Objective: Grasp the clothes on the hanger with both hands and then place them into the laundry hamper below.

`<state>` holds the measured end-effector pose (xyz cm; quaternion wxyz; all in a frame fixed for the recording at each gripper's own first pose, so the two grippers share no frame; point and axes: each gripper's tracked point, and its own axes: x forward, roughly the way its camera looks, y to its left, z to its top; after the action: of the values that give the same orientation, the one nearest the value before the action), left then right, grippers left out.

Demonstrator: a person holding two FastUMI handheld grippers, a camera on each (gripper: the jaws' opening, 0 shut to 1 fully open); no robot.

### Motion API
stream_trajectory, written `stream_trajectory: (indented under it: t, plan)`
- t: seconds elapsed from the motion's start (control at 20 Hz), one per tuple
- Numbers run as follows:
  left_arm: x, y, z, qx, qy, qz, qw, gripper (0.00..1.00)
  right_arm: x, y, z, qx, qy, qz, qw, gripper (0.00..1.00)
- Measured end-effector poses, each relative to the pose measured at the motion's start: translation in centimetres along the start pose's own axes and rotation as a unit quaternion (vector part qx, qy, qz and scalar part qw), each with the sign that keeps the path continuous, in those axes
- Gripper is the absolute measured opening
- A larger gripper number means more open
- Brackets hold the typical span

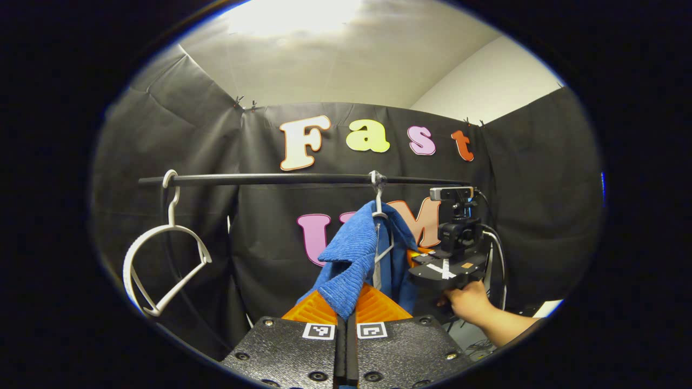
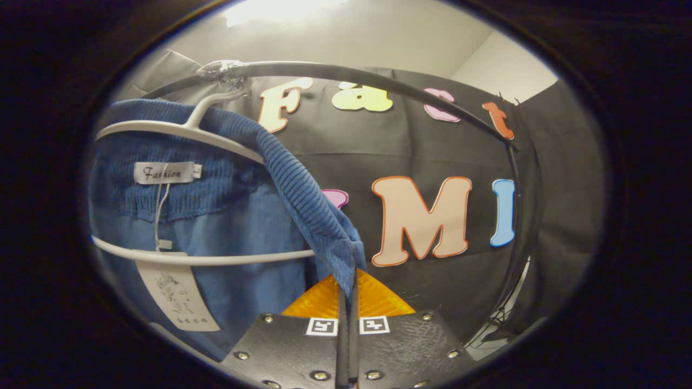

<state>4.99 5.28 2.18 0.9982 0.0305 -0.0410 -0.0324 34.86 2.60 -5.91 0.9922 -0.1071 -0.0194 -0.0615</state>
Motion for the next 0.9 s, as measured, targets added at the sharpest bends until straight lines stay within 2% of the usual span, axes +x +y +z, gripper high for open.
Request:
stream_trajectory:
  t: [0.15,0.5,0.65,0.9]
  plan:
    - [0.0,1.3,0.6,0.025,-0.002,0.008,1.0,0.02,1.0,-1.1,1.4,-0.022,-0.027,-0.017,0.999,0.0]
    - [1.4,5.9,2.6,0.112,-0.015,0.058,0.992,0.01,4.5,-3.2,3.7,-0.066,-0.082,-0.033,0.994,0.0]
    - [3.7,5.9,0.8,0.116,0.006,0.064,0.991,0.01,6.9,-4.2,3.8,-0.066,-0.091,-0.034,0.993,0.0]
    - [6.6,6.4,-0.9,0.09,0.006,0.074,0.993,0.01,10.4,-4.7,1.9,-0.064,-0.073,-0.015,0.995,0.0]
